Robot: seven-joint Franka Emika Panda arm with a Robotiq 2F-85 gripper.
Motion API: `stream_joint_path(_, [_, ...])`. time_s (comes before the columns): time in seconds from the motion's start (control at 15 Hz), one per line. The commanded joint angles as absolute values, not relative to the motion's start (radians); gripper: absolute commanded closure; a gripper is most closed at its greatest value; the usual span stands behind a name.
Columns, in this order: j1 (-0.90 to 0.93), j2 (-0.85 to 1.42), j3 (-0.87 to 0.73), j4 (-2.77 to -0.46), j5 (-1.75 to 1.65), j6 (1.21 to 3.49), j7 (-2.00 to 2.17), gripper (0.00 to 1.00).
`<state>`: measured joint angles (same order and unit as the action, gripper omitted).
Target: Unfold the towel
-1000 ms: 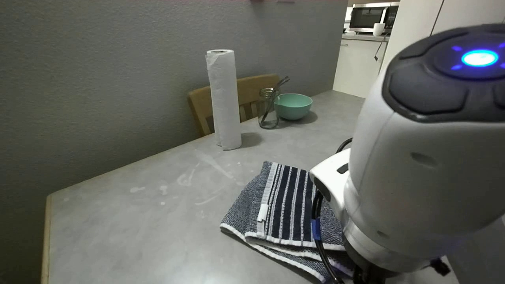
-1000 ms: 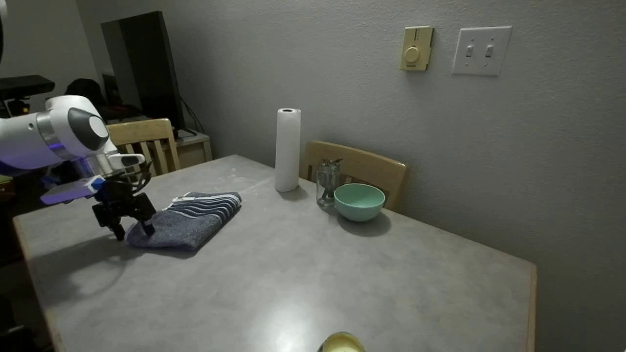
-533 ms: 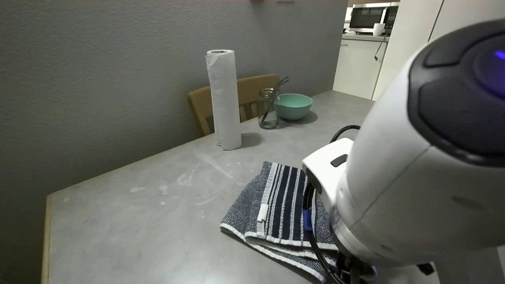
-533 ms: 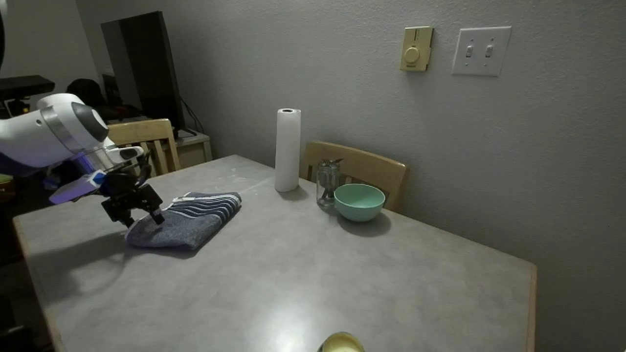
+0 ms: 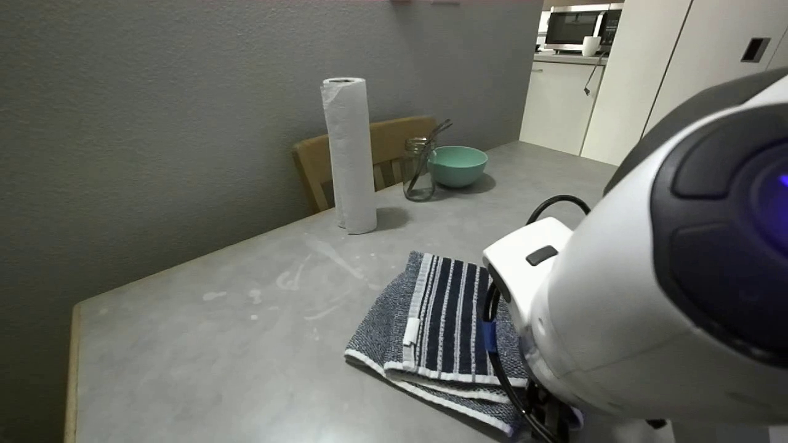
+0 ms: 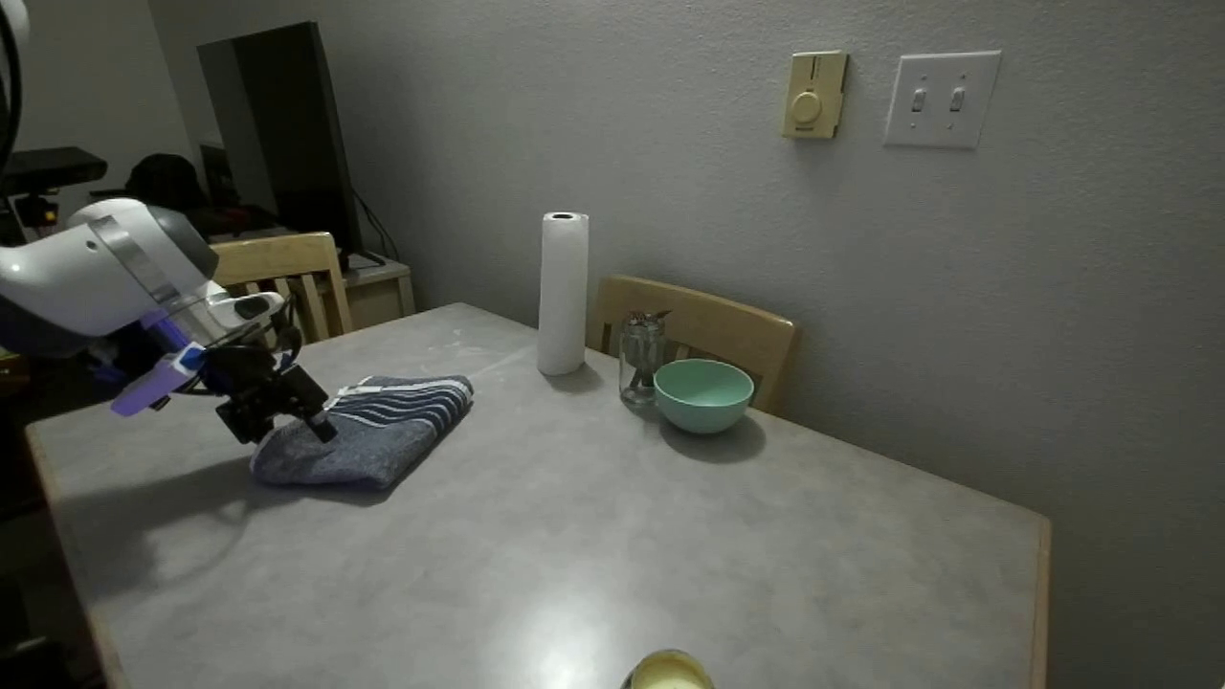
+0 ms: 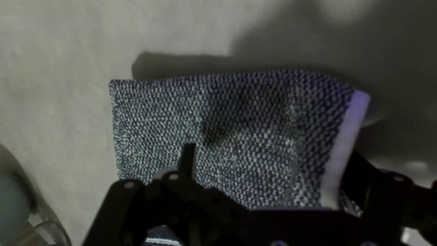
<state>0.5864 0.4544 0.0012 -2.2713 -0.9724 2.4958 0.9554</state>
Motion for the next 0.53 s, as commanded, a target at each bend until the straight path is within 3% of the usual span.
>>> stream_joint_path(0.0, [0.544, 0.485, 0.046, -2.244, -1.021, 2.451, 1.006, 0.00])
stream_joint_path(0.07, [0.538, 0.486, 0.055, -2.243, -1.024, 2.441, 1.014, 0.00])
stream_joint_path(0.13, [0.531, 0.487, 0.065, -2.241, -1.025, 2.430, 1.021, 0.08])
stream_joint_path(0.2, [0.526, 0.489, 0.072, -2.238, -1.026, 2.423, 1.029, 0.26])
stream_joint_path(0.47, [0.507, 0.491, 0.100, -2.232, -1.023, 2.396, 1.048, 0.54])
